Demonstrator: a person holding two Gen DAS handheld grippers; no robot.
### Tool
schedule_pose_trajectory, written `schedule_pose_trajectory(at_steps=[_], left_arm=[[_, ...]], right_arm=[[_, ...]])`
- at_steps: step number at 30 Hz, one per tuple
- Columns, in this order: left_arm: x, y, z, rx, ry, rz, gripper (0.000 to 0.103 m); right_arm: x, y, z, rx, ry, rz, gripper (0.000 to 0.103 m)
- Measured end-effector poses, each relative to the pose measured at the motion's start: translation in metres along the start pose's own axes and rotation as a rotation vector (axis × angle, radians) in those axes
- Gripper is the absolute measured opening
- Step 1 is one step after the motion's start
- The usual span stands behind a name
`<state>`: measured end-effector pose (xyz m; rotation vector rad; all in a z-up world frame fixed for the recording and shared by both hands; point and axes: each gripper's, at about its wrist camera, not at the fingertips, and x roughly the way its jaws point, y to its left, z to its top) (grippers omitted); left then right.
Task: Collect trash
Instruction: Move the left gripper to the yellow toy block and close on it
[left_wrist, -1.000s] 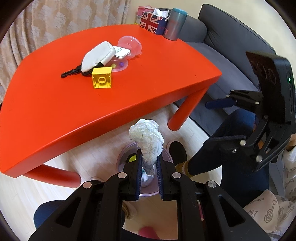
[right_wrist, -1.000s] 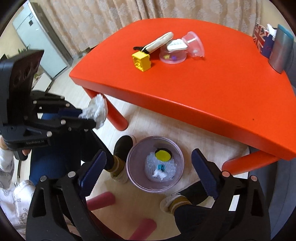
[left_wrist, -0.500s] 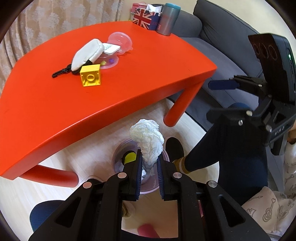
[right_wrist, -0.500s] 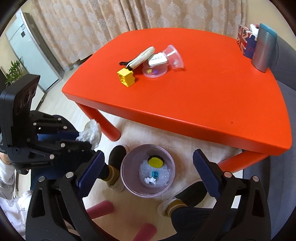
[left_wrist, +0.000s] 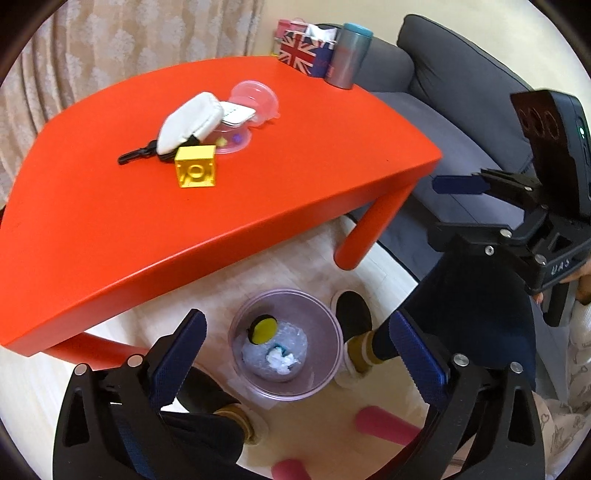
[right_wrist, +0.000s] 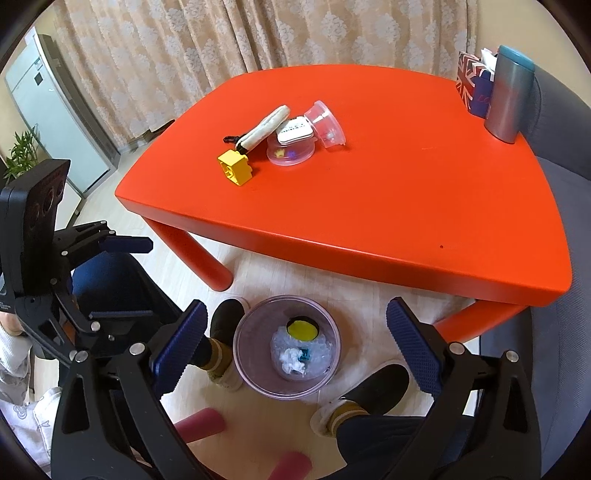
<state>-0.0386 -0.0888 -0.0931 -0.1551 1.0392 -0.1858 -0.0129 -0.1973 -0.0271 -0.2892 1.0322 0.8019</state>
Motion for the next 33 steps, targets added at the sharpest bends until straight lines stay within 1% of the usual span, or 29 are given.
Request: schedule_pose_trajectory(at_steps=[7, 12, 15, 23, 30, 33], left_arm=[[-0.006, 0.007, 0.0, -0.022, -0.017, 0.018, 0.095], [-0.013, 0.017, 0.007, -0.055, -0.041, 0.038, 0.095], [-0.018, 0.025, 0.016, -0.08, -0.065, 0.044, 0.095], [-0.024, 0.036, 0.048, -0.086, -0.11, 0.072, 0.095], [-0.018, 0.044, 0.069, -0.074, -0.125, 0.105, 0.095], [-0.009, 0.05, 0.076, -0.074, -0.112, 0.119, 0.095]], right_arm=[[0.0, 0.0, 0.0, 0.001, -0.001, 0.0, 0.097], [0.0, 0.0, 0.006, 0.005, -0.006, -0.006, 0.098], [-0.002, 0.0, 0.012, 0.003, -0.018, -0.011, 0.098], [-0.003, -0.001, 0.037, -0.009, -0.035, -0.022, 0.098], [-0.002, -0.008, 0.052, -0.009, -0.041, -0.031, 0.098], [-0.003, -0.011, 0.054, -0.008, -0.041, -0.031, 0.098]])
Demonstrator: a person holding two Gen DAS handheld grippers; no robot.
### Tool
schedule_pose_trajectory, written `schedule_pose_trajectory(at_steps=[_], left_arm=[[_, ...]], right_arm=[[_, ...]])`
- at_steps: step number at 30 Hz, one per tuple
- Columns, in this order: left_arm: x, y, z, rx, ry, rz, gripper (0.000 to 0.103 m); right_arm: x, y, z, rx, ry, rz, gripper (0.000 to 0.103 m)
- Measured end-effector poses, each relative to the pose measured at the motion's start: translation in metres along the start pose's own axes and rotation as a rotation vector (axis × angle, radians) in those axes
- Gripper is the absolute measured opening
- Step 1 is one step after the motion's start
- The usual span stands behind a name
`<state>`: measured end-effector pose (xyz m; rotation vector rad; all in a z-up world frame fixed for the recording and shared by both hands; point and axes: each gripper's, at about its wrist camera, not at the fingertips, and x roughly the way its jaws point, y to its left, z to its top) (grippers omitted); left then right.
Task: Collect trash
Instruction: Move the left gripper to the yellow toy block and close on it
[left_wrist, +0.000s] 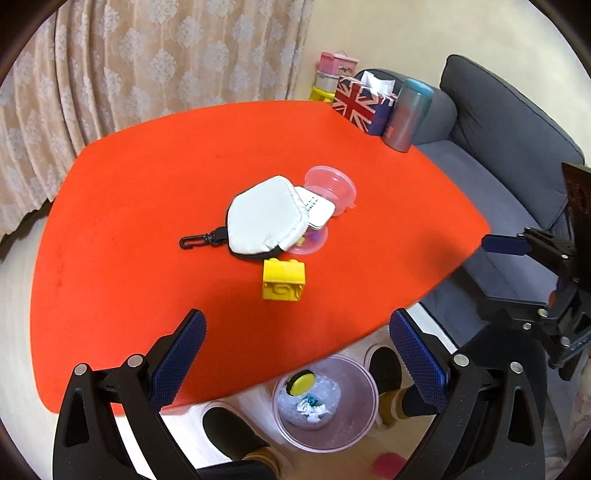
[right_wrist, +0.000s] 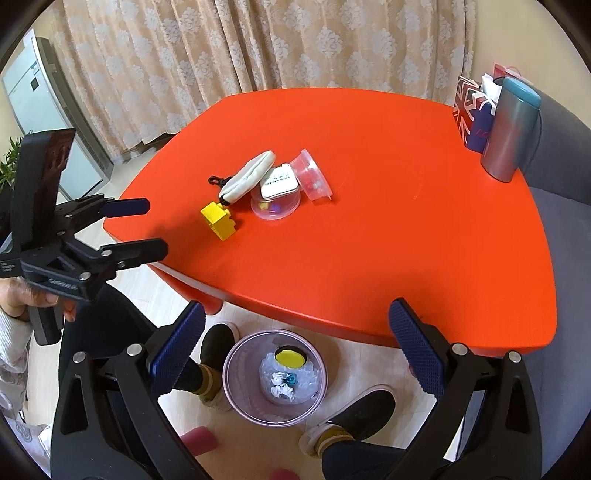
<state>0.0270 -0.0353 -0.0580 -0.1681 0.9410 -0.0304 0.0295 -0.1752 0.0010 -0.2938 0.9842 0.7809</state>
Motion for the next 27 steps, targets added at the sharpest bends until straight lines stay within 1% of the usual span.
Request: schedule_pose_trajectory(at_steps=[5, 14, 15, 16, 17, 19, 20, 21, 23, 24, 27], left_arm=[[0.017, 0.005, 0.007, -0.002, 0.032, 0.013, 0.095], [0.042, 0.007, 0.016, -0.003, 0.051, 0.018, 0.095], [0.044, 0.007, 0.016, -0.004, 0.052, 0.019, 0.093], [0.046, 0.008, 0.015, -0.006, 0.055, 0.016, 0.086], [0.047, 0.008, 0.015, -0.007, 0.062, 0.015, 0.082], [0.051, 0.009, 0.016, -0.013, 0.073, 0.009, 0.068], [0.052, 0.01, 0.016, -0.015, 0.077, 0.006, 0.062], [0.053, 0.01, 0.016, -0.015, 0.082, 0.002, 0.053], [0.055, 0.011, 0.015, -0.017, 0.088, -0.01, 0.044], [0.055, 0.01, 0.015, -0.016, 0.089, -0.012, 0.035], [0.055, 0.01, 0.015, -0.016, 0.086, -0.017, 0.034]], right_arm=[[0.002, -0.005, 0.004, 0.007, -0.001, 0.002, 0.098], [0.005, -0.014, 0.004, 0.023, 0.001, -0.002, 0.098], [0.005, -0.014, 0.003, 0.025, 0.001, -0.002, 0.098], [0.005, -0.015, 0.003, 0.026, 0.001, -0.002, 0.098], [0.005, -0.015, 0.003, 0.027, 0.001, -0.003, 0.098], [0.006, -0.016, 0.003, 0.028, 0.002, -0.003, 0.098], [0.006, -0.016, 0.003, 0.028, 0.002, -0.003, 0.098], [0.006, -0.016, 0.003, 0.028, 0.002, -0.002, 0.098], [0.006, -0.016, 0.003, 0.028, 0.001, -0.001, 0.098], [0.006, -0.016, 0.003, 0.028, 0.001, -0.001, 0.098], [0.007, -0.016, 0.004, 0.026, -0.002, 0.0, 0.098]])
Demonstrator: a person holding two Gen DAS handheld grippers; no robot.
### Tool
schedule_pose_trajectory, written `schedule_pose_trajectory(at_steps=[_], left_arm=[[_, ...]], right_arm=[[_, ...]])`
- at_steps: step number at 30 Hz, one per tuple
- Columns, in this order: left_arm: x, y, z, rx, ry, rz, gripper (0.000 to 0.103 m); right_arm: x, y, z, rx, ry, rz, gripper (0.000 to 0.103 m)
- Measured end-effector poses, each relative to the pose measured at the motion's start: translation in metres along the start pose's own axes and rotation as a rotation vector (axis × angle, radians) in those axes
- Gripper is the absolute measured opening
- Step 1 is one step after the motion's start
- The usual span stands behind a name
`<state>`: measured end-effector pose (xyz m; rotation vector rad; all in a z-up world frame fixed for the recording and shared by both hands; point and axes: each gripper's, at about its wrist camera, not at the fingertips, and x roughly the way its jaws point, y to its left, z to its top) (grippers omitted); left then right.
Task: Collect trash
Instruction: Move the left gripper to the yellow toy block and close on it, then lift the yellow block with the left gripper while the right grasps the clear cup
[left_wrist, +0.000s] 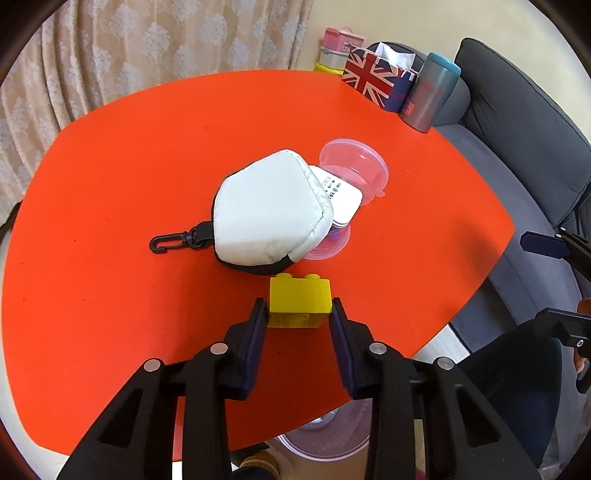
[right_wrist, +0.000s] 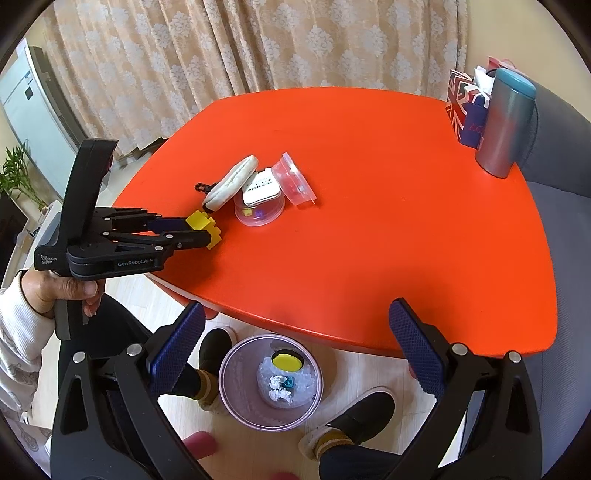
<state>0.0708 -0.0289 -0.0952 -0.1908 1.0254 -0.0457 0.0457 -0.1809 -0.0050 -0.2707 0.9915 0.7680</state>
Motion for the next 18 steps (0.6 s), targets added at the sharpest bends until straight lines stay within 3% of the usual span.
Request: schedule_pose_trajectory(at_steps=[9, 18], left_arm=[[-0.011, -0.003, -0.002, 0.008, -0.021, -0.005, 0.033], [-0.031, -0.005, -0.002, 0.017, -0.054, -0.014, 0.033]], right_arm=[[0.005, 0.005, 0.01, -0.027, -0.009, 0.002, 0.098], [0.009, 0.008, 0.043, -0.11, -0.051, -0.002, 0.098]])
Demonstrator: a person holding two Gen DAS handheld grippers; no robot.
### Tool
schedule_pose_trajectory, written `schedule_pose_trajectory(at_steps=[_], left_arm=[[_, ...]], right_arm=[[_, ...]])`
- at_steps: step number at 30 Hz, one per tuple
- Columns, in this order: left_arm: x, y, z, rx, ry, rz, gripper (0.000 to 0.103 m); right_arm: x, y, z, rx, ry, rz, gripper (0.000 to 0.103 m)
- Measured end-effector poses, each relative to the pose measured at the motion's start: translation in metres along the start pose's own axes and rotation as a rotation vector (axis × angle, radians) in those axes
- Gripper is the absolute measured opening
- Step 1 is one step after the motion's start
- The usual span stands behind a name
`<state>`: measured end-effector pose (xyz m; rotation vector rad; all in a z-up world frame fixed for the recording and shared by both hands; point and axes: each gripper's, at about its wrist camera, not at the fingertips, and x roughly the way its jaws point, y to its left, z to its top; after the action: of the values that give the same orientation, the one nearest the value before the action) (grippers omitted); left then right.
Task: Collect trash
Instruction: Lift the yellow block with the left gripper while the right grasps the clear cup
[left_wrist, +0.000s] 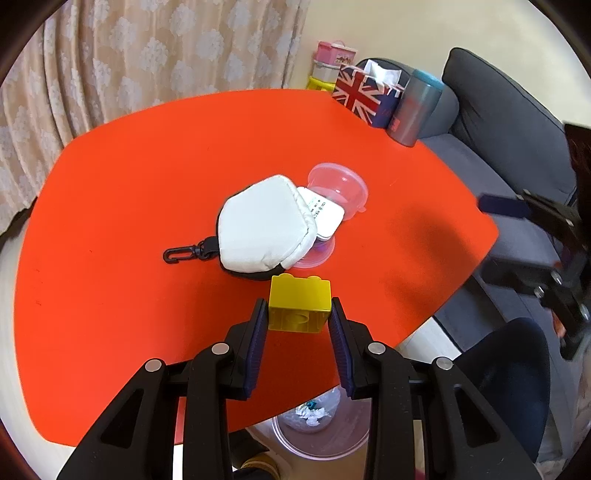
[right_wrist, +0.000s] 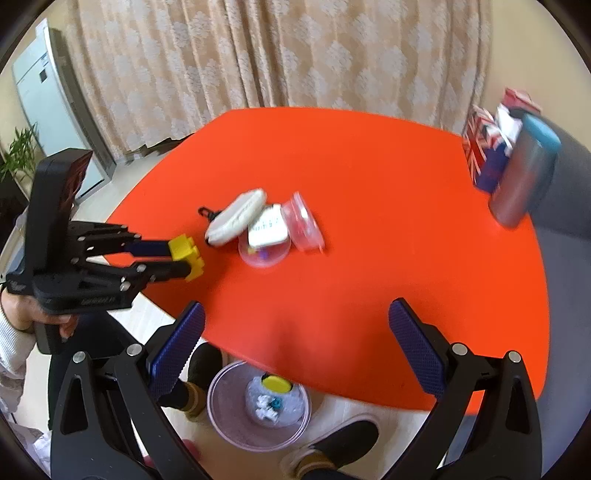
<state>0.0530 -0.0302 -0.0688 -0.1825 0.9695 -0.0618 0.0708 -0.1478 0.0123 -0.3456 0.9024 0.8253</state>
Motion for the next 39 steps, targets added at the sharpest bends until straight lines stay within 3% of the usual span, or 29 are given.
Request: schedule_pose_trajectory(at_steps=[12, 20, 36, 39], left_arm=[[-0.015, 0.001, 0.0, 0.002, -0.027, -0.012, 0.033], [-0.018, 0.005, 0.001, -0.002, -0.032, -0.014, 0.033], [-0.017, 0.015, 0.001, -0.021, -0.034, -0.017, 0.033], [-0.017, 0.015, 0.001, -0.021, -0.035, -0.018, 0.033]], right_arm=[[0.034, 0.004, 0.037, -0.125, 0.026, -0.005, 0.097], [0.064, 0.009, 0.056, -0.179, 0.086, 0.003, 0.078], [0.093, 0.009, 0.064, -0.184, 0.159, 0.019, 0.023], [0.093, 0.009, 0.065, -0.18, 0.155, 0.022, 0.023]])
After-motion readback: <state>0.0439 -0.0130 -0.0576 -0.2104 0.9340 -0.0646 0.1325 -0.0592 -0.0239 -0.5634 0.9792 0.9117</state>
